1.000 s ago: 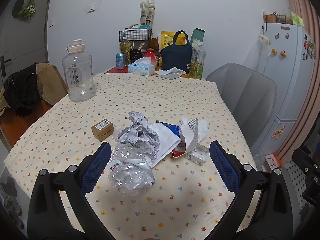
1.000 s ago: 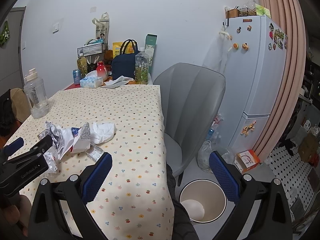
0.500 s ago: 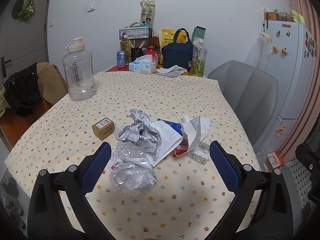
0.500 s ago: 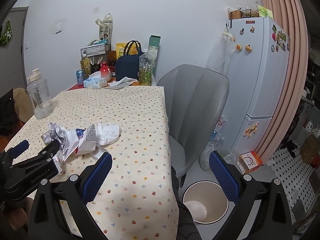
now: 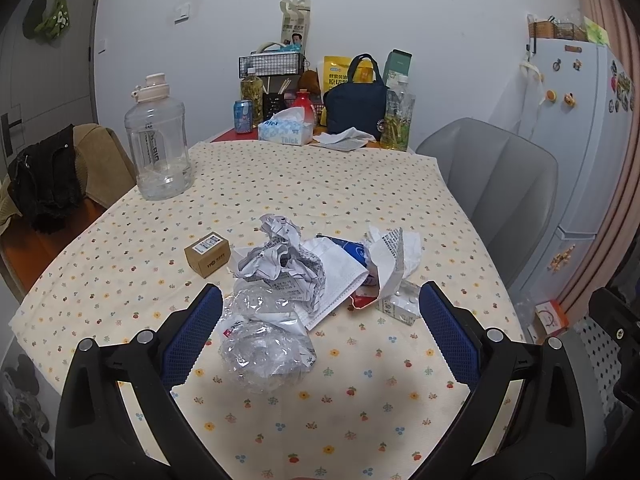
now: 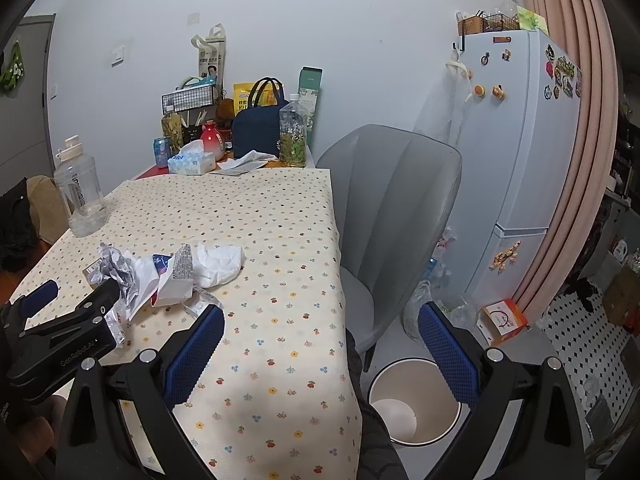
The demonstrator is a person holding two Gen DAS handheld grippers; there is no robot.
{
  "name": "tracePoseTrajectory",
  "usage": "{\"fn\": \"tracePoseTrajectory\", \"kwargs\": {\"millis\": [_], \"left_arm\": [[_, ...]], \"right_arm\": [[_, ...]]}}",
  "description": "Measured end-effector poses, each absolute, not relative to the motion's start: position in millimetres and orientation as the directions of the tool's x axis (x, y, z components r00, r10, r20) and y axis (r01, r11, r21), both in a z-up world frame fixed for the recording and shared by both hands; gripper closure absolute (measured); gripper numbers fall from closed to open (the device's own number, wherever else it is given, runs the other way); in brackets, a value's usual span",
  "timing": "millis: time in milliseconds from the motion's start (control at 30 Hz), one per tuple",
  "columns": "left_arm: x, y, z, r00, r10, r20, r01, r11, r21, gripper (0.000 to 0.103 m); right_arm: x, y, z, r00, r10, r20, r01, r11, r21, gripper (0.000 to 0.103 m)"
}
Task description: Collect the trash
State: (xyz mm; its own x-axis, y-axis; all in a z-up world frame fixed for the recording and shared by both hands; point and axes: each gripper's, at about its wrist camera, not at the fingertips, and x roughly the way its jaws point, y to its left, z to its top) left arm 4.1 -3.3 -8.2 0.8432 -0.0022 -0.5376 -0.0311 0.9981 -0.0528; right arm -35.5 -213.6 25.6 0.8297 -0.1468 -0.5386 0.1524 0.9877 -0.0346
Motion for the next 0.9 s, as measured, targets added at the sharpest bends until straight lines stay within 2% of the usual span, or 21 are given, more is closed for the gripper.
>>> {"fn": "tracePoseTrajectory", "kwargs": {"millis": [900], "left_arm": [[6.6,-1.0,-13.7,0.837,-0.014,-0.547,-0.023,0.998,-0.060,0.006]], "right_arm": [[-31.5,-216.9,19.1,0.823,-0.118,-0.556,0.137,0.991,-0.007,0.008]]}}
